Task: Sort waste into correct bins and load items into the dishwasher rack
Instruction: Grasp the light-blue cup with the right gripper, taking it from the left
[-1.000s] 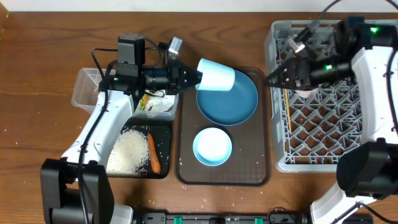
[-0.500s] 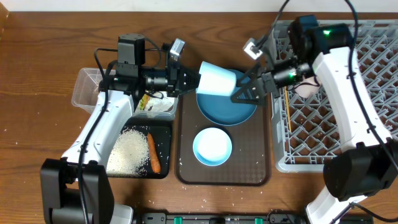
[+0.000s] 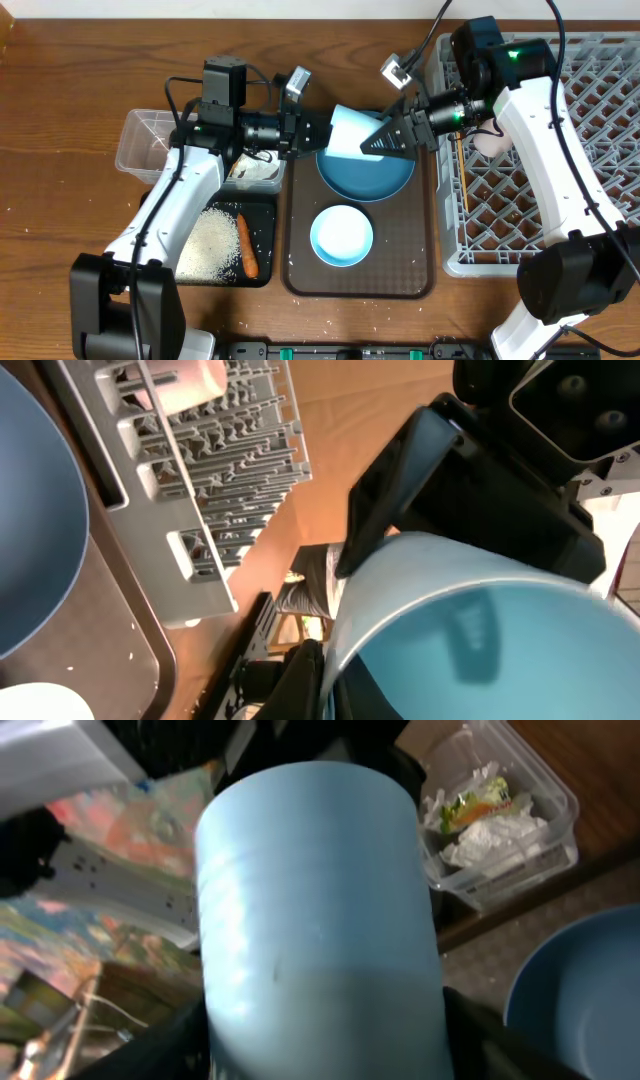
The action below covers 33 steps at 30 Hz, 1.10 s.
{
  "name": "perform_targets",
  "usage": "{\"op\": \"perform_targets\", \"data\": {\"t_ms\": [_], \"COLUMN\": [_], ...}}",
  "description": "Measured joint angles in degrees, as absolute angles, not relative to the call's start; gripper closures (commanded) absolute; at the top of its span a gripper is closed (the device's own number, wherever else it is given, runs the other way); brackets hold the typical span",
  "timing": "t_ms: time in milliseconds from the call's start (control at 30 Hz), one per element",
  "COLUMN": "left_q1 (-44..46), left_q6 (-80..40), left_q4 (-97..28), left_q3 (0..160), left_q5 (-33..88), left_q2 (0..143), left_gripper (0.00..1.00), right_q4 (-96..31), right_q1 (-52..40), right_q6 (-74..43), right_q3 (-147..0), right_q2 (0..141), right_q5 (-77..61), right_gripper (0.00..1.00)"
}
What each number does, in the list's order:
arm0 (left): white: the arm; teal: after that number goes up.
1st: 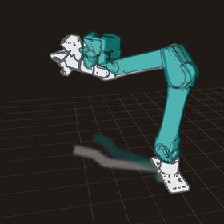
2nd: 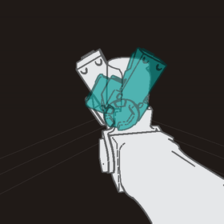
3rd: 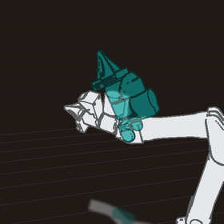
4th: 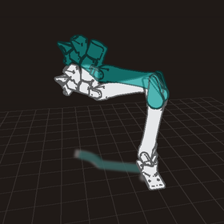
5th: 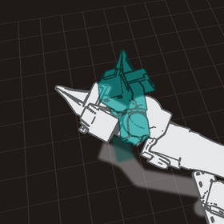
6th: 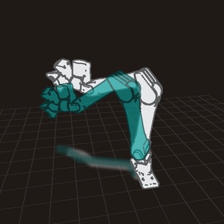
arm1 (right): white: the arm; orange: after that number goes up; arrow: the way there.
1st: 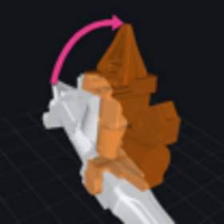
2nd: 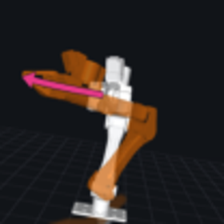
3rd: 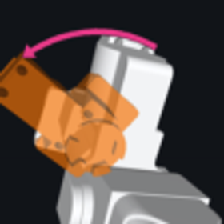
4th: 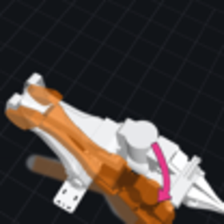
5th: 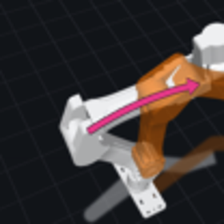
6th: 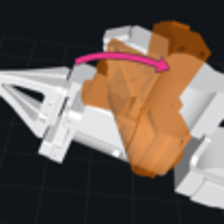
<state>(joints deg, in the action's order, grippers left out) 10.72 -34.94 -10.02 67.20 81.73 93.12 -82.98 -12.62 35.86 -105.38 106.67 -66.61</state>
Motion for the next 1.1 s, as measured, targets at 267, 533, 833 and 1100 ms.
{"op": "perform_targets", "data": {"t_ms": [267, 533, 833, 1100], "left_q1": [10.68, 10.61, 11.35, 12.51], "left_q6": [-34.89, -34.61, -34.74, -34.48], "left_q4": [-9.96, -9.61, -9.91, -10.04], "left_q3": [67.2, 67.2, 67.2, 67.2], "left_q5": [81.73, 79.94, 77.65, 75.48], "left_q2": [93.12, 93.12, 93.12, 93.12], "left_gripper": [0.93, 0.88, 0.84, 0.75], "right_q4": [-82.91, -78.56, -74.87, -74.26], "right_q1": [-12.62, -12.6, -12.49, -12.14], "right_q6": [35.18, 32.86, 29.43, 28.8], "right_q3": [-105.38, -105.38, -105.38, -105.38], "right_q2": [106.67, 106.67, 106.67, 106.67], "right_q5": [-67.11, -67.11, -67.13, -66.43], "right_gripper": [0.57, 0.58, 0.62, 0.64]}}
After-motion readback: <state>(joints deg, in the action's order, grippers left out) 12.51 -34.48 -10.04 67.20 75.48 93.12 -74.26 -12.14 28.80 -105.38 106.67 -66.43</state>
